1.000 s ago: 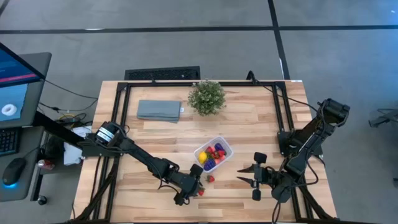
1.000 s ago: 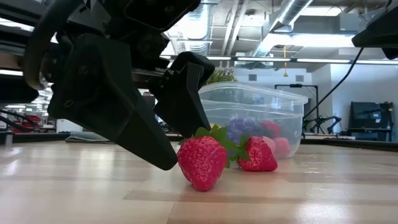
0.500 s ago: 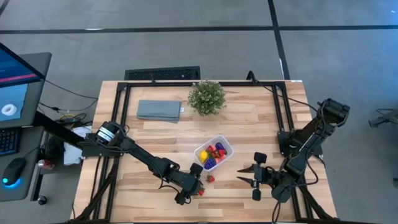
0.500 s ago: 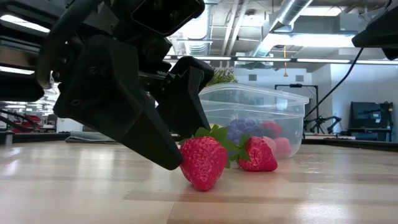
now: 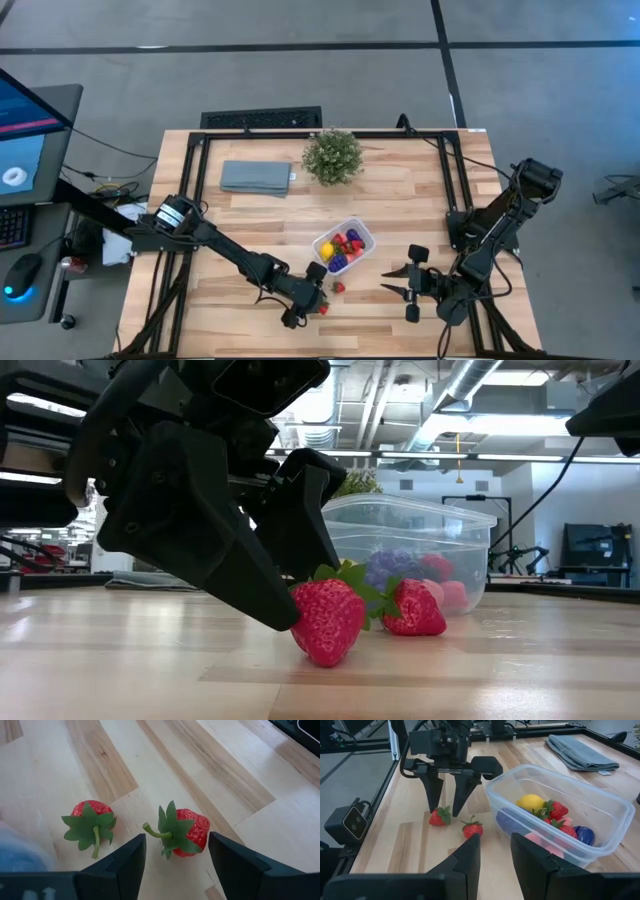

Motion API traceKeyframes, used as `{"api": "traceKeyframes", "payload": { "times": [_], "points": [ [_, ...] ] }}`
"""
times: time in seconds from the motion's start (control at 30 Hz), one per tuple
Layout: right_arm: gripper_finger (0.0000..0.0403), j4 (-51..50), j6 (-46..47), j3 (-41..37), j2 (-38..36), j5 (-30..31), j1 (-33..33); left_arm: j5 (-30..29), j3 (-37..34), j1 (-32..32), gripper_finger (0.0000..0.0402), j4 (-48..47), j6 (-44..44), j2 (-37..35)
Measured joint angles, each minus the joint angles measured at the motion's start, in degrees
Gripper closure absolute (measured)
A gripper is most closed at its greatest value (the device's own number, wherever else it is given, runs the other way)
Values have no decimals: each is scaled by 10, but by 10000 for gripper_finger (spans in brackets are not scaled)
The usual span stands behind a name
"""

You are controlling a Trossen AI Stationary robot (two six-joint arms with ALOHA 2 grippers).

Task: Pick and placing Produce into tupperware
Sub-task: Put the red strawberry into the transparent bin

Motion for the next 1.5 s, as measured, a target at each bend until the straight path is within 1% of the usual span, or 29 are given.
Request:
{"api": "traceKeyframes", "payload": {
  "times": [0.33, 0.93, 1.07, 1.17, 1.27, 1.37, 1.5],
  "points": [
    [271, 0, 0, 0, 0, 0, 0, -2, 0, 0, 240, 0, 4, 0],
    [271, 0, 0, 0, 0, 0, 0, 0, 0, 0, 284, -5, 4, 0],
    [271, 1, 0, 0, 0, 0, 0, 13, 0, 0, 280, -5, -14, 0],
    [271, 1, 0, 0, 0, 0, 0, 10, 0, 1, 264, -9, -28, 0],
    [271, 1, 0, 0, 0, 0, 0, 0, 0, 1, 243, -13, -39, 0],
    [271, 1, 0, 0, 0, 0, 0, -21, 0, 0, 227, -38, -60, 0],
    [271, 0, 0, 0, 0, -11, 0, -39, 2, -5, 217, -84, -102, -1]
  ]
}}
